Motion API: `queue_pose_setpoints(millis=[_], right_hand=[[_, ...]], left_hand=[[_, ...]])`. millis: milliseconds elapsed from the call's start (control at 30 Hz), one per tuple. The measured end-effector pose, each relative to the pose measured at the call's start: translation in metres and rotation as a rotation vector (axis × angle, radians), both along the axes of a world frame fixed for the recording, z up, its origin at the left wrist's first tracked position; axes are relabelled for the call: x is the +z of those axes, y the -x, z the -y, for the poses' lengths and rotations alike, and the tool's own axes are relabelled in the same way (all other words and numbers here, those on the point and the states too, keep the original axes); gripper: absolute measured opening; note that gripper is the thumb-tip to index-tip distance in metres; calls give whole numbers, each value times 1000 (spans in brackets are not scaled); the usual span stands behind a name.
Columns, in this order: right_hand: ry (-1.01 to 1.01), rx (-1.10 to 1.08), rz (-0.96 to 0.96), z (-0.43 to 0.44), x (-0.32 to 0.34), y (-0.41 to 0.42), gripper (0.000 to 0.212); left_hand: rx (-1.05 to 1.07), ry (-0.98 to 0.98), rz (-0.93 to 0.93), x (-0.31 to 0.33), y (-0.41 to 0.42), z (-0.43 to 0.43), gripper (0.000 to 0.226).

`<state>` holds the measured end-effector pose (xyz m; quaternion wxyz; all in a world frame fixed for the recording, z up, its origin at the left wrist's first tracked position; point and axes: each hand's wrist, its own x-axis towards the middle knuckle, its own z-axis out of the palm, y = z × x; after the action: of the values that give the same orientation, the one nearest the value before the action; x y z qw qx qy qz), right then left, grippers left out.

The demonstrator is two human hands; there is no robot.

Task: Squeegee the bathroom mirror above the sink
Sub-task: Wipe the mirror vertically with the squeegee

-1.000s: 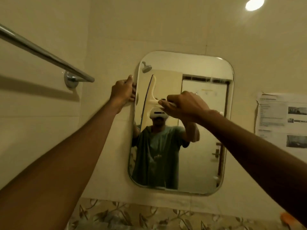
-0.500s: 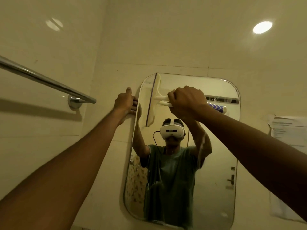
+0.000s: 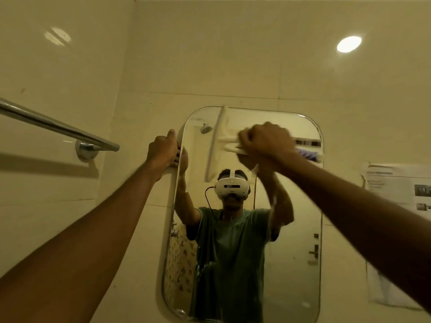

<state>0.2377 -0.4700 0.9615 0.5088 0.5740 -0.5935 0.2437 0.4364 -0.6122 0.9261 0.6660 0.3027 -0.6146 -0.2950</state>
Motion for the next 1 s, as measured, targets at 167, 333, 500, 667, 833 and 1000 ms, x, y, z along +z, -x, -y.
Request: queue_pose_setpoints(millis=[167, 333, 500, 667, 833, 1000], right_hand=[[-30, -55, -96, 21, -3, -8, 34], [85, -68, -20, -41, -9, 86, 41], [238, -38, 224, -75, -16, 120, 50], [42, 39, 64, -19, -24, 30, 49], [-36, 85, 19, 38, -49, -54, 48], [-148, -87, -47, -8, -56, 28, 30]], left_hand=[[62, 7, -78, -6, 4, 6, 51], [112, 42, -91, -9, 7, 9, 50], [105, 43, -69, -12, 3, 6, 51], [112, 36, -27, -20, 0, 4, 48], [23, 2, -58, -16, -3, 1, 50], [67, 20, -38, -18, -1, 5, 44]])
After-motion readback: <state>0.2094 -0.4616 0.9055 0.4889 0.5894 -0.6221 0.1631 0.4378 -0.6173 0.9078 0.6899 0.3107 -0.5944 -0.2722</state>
